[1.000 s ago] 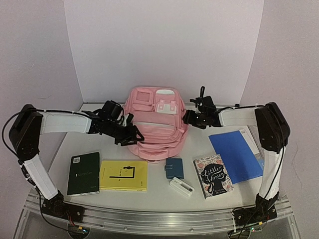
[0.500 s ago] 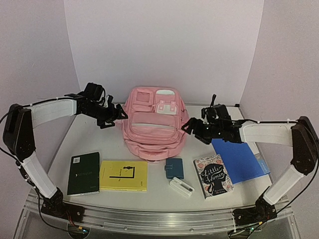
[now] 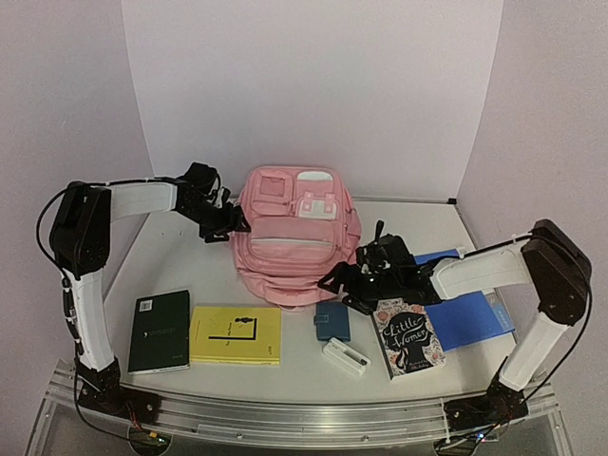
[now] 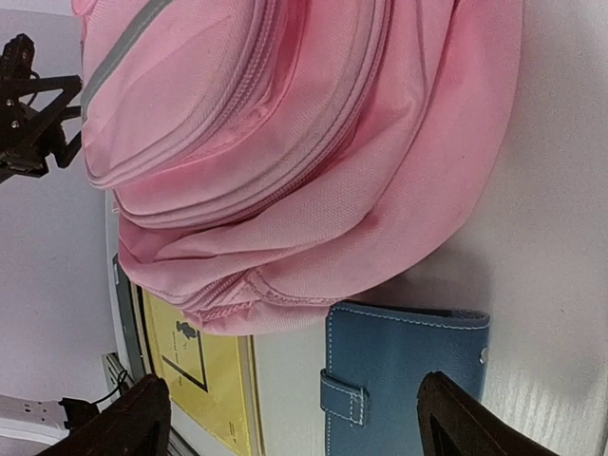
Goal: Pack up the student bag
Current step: Adjust the student bag at the center of the board.
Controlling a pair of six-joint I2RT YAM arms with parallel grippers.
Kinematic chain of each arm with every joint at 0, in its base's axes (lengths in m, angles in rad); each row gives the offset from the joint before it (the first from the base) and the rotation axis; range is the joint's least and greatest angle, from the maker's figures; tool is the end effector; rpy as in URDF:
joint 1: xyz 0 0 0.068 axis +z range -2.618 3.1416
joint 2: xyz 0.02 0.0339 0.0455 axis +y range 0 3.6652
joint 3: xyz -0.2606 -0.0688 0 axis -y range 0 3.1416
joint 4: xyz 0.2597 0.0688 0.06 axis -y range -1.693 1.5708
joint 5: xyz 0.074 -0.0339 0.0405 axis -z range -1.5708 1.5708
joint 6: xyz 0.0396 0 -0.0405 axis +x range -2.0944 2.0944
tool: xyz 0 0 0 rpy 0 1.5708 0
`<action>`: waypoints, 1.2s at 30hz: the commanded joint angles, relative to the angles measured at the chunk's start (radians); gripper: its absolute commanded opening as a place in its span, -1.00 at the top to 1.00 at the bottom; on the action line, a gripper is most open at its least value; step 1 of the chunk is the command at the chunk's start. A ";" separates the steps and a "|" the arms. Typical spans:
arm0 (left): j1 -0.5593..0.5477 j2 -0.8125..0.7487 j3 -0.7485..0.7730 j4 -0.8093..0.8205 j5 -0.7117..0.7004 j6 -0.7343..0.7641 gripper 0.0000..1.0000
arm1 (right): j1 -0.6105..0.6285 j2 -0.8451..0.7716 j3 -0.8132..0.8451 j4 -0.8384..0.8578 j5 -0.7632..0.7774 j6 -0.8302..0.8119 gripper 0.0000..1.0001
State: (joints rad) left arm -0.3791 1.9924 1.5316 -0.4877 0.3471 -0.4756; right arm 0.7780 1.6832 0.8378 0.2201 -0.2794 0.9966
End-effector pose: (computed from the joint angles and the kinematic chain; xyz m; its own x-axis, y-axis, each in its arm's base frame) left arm 0.4138 -0.1793 0.1992 -0.9148 -0.0991 -0.3917 0.1275 0.8491 -0.5126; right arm 0.2468 0.2585 0.1523 -0.9266 0.2200 -0.3048 -0.1029 0.6316 0.7684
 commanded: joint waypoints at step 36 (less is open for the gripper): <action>-0.273 -0.288 -0.252 0.172 -0.031 -0.144 -0.24 | -0.333 0.063 0.348 -0.220 0.166 -0.503 -0.45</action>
State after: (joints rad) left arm -0.6945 1.8351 1.2963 -0.2635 0.4182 -0.6097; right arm 0.4280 1.8883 1.1931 0.0598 -0.1422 0.5772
